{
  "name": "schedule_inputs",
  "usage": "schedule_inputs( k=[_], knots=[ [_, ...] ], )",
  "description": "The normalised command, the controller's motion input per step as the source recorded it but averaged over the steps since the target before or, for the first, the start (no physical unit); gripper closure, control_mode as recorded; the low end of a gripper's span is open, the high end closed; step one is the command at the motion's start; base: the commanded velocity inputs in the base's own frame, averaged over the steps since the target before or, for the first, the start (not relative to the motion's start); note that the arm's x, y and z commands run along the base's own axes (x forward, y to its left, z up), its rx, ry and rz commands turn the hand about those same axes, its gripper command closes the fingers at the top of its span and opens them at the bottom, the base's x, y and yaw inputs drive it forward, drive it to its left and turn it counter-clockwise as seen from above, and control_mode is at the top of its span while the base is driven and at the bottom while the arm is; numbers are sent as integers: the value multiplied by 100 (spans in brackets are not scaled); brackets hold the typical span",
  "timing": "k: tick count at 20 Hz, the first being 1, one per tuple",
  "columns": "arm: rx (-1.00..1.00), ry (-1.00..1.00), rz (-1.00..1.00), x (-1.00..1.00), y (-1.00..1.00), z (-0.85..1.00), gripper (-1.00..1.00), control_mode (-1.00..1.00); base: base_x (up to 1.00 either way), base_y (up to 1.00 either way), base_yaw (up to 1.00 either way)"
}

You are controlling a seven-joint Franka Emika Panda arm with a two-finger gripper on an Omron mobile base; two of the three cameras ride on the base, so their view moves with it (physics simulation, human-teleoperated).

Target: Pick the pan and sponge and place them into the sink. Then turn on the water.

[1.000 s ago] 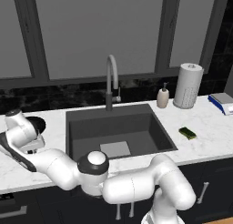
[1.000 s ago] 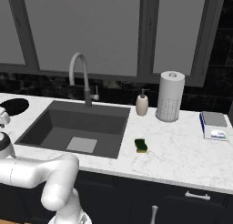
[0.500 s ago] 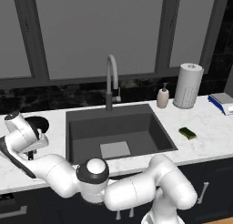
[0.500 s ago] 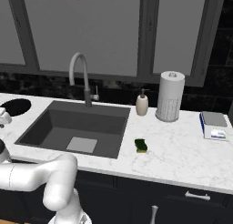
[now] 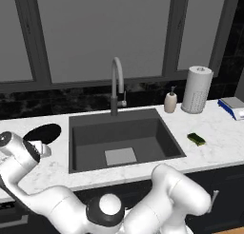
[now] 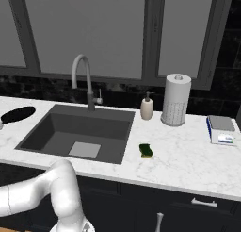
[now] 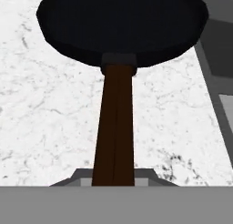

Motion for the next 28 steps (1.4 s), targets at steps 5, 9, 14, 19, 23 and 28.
schedule_inputs(
  k=[5,9,14,19,23,28],
  knots=[
    [12,-34,-4,-97,-78,29,100,-100,0,0,0],
    [30,-4,-11,-72,-100,5,100,-100,0,0,0],
    [32,9,-30,-39,-100,3,100,-100,0,0,0],
    [17,8,-43,-10,-83,14,100,-100,0,0,0],
    [11,10,-51,0,-67,20,100,-100,0,0,0],
    [1,5,-40,5,-36,15,100,-100,0,0,0]
  ],
)
